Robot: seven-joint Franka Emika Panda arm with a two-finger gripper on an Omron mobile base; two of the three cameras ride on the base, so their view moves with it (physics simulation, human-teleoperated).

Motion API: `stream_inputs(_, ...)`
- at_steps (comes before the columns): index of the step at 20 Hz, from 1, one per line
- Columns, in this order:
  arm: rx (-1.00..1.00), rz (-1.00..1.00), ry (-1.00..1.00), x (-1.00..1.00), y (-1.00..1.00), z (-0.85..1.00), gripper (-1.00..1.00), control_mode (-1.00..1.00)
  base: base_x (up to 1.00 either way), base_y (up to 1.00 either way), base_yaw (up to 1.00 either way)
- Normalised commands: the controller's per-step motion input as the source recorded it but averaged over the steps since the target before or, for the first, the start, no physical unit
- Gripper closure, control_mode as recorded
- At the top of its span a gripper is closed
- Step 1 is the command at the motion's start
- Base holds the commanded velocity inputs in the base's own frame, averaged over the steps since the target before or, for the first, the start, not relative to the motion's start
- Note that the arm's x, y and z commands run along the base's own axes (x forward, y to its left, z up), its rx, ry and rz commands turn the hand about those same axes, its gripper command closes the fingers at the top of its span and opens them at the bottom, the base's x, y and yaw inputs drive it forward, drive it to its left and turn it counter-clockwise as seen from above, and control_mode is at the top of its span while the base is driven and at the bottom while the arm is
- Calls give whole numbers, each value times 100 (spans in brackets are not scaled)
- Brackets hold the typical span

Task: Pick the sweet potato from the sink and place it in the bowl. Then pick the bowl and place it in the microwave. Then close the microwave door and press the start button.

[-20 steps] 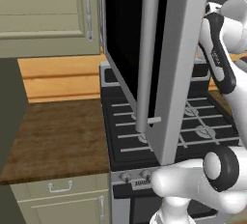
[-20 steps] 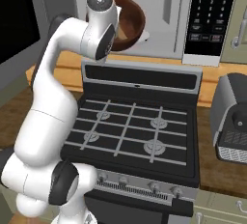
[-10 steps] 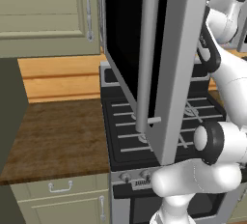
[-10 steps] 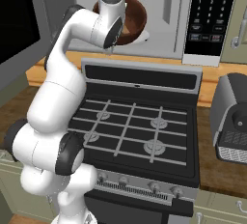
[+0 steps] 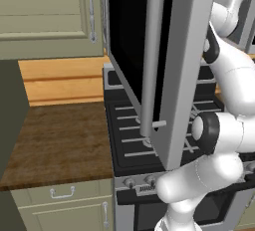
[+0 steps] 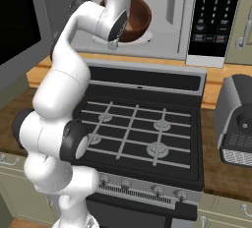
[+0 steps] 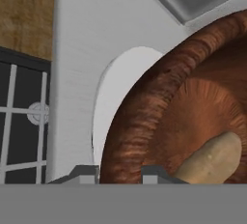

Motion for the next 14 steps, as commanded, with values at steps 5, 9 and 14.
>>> stream_inputs(5, -3, 8, 0, 5, 29, -32, -100, -100, 0, 0, 0)
stream_inputs(9, 0, 4, -11, -10, 10, -17, -100, -100, 0, 0, 0)
stream_inputs(14, 0, 0, -22, -59, 0, 9, -100, -100, 0, 0, 0)
